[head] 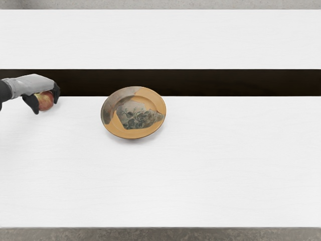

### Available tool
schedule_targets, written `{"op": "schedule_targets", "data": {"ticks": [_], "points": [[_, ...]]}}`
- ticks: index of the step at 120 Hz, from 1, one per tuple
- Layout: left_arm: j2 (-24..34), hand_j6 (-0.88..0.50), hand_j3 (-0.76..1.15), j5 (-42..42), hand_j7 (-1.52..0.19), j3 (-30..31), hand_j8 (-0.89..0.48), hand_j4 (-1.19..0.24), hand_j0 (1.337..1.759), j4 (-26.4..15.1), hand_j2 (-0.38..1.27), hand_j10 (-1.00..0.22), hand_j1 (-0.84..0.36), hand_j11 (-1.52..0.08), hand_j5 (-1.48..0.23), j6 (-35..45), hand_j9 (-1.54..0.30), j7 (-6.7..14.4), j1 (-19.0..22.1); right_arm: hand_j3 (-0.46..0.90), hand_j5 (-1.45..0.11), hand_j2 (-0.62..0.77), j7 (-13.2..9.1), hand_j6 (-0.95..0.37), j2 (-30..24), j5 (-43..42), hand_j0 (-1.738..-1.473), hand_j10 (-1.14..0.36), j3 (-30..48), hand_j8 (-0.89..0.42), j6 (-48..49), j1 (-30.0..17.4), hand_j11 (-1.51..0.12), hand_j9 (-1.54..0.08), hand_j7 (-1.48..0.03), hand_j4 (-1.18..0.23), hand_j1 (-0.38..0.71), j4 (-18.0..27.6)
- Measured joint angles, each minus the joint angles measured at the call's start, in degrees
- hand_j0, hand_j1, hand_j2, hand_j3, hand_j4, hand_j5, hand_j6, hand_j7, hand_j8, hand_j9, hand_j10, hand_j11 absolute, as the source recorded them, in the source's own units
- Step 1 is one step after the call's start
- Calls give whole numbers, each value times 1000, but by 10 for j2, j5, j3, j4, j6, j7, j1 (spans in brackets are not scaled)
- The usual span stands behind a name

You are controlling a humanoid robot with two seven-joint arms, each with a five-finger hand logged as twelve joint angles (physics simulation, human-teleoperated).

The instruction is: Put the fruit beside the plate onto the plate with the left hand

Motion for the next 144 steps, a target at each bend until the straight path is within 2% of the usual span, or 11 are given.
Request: {"op": "schedule_targets", "data": {"ticks": [6,26,37,46,49,67,78,97,114,137,144], "points": [[0,-359,0,-1,-987,0,-277,-720,1651,1,413,-364,-211,-1019,-971,1,-1004,0,3,0,0,0,0,0,0,0,-1658,0,0,0,0,0,0,0,0,0,-349,0],[1,-366,0,-11,-1003,4,-278,-739,1651,4,231,-383,-126,-1039,-1001,1,-1018,0,-4,0,0,0,0,0,0,0,-1658,0,0,0,0,0,0,0,0,0,-349,0],[0,-393,0,-36,-1002,4,-304,-742,1652,3,352,-403,-152,-1032,-1015,-1,-1012,0,-16,0,0,0,0,0,0,0,-1658,0,0,0,0,0,0,0,0,0,-349,0],[0,-405,0,-60,-1004,3,-316,-739,1653,-7,301,-420,-120,-1034,-1031,-3,-1009,0,-36,0,0,0,0,0,0,0,-1658,0,0,0,0,1,0,0,0,0,-349,0],[0,-414,0,-68,-1006,3,-329,-738,1652,-13,241,-432,-100,-1036,-1037,-3,-1011,0,-46,0,0,0,0,0,0,0,-1658,0,0,0,0,1,0,0,0,0,-349,0],[2,-387,0,-105,-1012,-7,-290,-737,1654,-72,470,-399,-194,-1037,-1056,-6,-1013,0,-88,0,0,0,0,0,0,0,-1658,0,0,0,0,1,0,0,0,0,-349,1],[2,-388,0,-113,-1032,-30,-305,-741,1654,-106,367,-400,-168,-1037,-1060,-9,-1017,0,-101,0,0,0,0,0,0,0,-1658,0,0,0,0,1,0,0,0,0,-349,1],[1,-373,0,-117,-1065,-69,-294,-742,1655,-165,431,-378,-191,-1039,-1078,-17,-1045,0,-123,0,0,0,0,0,0,1,-1658,0,0,0,0,1,0,0,0,0,-349,1],[0,-363,0,-118,-1092,-103,-271,-744,1655,-200,444,-357,-210,-1043,-1092,-32,-1075,0,-131,0,0,0,0,0,0,1,-1658,0,0,0,0,1,0,0,0,0,-349,1],[-38,-344,0,-117,-1111,-134,-219,-731,1652,-236,645,-323,-319,-1051,-1126,-45,-1074,1,-124,0,0,0,0,0,0,1,-1658,0,0,0,0,2,0,0,0,0,-349,1],[-46,-341,0,-116,-1135,-138,-209,-721,1652,-242,632,-313,-312,-1056,-1144,-47,-1073,1,-121,0,0,0,0,-1,0,1,-1658,0,0,0,0,2,0,0,0,0,-349,1]]}}
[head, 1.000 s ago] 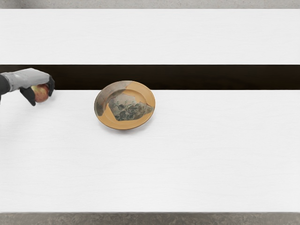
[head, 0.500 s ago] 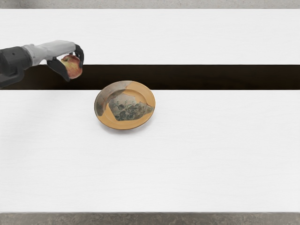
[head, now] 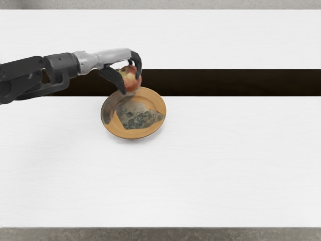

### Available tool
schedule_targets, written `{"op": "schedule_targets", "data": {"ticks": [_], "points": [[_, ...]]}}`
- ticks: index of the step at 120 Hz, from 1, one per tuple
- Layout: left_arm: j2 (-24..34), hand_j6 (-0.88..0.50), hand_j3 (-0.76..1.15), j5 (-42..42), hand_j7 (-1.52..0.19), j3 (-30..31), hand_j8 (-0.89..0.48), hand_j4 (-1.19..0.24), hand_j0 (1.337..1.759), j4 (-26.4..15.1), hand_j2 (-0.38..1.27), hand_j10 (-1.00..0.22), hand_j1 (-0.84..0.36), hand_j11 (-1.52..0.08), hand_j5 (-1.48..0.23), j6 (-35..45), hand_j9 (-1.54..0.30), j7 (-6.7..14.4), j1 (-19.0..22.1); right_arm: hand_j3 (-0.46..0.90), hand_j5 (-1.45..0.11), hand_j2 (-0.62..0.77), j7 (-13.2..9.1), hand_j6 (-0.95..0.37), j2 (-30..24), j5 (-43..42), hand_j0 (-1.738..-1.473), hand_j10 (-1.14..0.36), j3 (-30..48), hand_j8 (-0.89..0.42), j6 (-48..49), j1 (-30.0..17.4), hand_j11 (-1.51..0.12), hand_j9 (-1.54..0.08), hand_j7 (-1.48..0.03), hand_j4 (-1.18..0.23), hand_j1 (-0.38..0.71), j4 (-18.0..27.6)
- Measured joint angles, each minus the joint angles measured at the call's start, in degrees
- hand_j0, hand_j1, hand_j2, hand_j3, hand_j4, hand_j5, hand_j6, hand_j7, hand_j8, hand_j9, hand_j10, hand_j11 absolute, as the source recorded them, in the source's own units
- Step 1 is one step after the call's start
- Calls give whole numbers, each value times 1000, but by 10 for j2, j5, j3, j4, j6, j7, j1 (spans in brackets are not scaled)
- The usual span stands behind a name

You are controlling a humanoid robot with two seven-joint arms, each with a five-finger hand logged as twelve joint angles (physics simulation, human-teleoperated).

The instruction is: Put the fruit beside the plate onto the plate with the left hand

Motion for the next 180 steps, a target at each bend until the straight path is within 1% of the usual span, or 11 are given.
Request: {"op": "schedule_targets", "data": {"ticks": [15,18,24,36,50,63,83,113,136,158,180], "points": [[0,-385,0,-1,-1114,-8,-252,-723,1653,-13,597,-344,-280,-1044,-1128,1,-1057,0,13,0,0,0,0,-1,0,0,-1658,0,0,0,0,0,0,0,0,0,-349,0],[0,-400,0,-1,-1093,-9,-263,-714,1654,-14,631,-353,-282,-1027,-1110,1,-1039,0,17,0,0,0,0,-1,0,0,-1658,0,0,0,0,0,0,0,0,0,-349,0],[1,-426,0,-2,-1022,-14,-294,-681,1655,-15,620,-369,-280,-965,-1032,1,-976,0,29,0,0,0,0,-1,0,0,-1658,0,0,0,0,0,0,0,0,0,-349,0],[0,-404,0,-4,-811,-39,-319,-560,1656,-15,450,-368,-199,-776,-817,2,-783,0,54,0,0,0,1,-1,0,0,-1658,0,0,0,0,0,0,0,0,0,-349,0],[2,-327,0,-5,-585,-70,-279,-415,1657,-14,276,-306,-76,-565,-589,3,-569,0,71,0,0,0,1,-1,0,0,-1658,0,0,0,0,0,0,0,0,0,-349,0],[6,-208,0,-35,-363,-84,-180,-260,1657,-13,167,-196,83,-351,-365,2,-353,0,75,0,0,0,1,-1,0,0,-1658,0,0,0,0,1,0,0,0,0,-349,0],[56,-106,0,-52,-175,-91,-93,-128,1658,-13,78,-99,220,-169,-176,-5,-171,0,99,0,0,0,1,-1,0,0,-1658,0,0,0,1,3,0,0,0,0,-349,1],[124,-49,0,-87,-70,-95,-44,-54,1658,-6,29,-45,297,-68,-70,-7,-68,0,149,0,0,0,1,-1,0,0,-1658,0,0,0,1,5,0,0,0,0,-349,3],[155,-34,0,-112,-43,-148,-32,-36,1658,2,17,-32,316,-42,-43,-5,-42,0,230,0,0,0,1,-1,0,0,-1658,0,0,0,1,6,0,0,0,0,-349,6],[164,-29,0,-119,-33,-207,-28,-29,1658,41,12,-26,324,-32,-33,-4,-32,0,300,0,0,0,1,-1,0,1,-1658,0,0,0,1,7,0,0,0,0,-349,8],[160,-27,0,-137,-29,-227,-26,-26,1658,92,10,-24,327,-28,-29,-4,-28,0,318,0,0,0,1,-1,0,1,-1658,0,1,0,1,7,0,0,0,0,-349,9]]}}
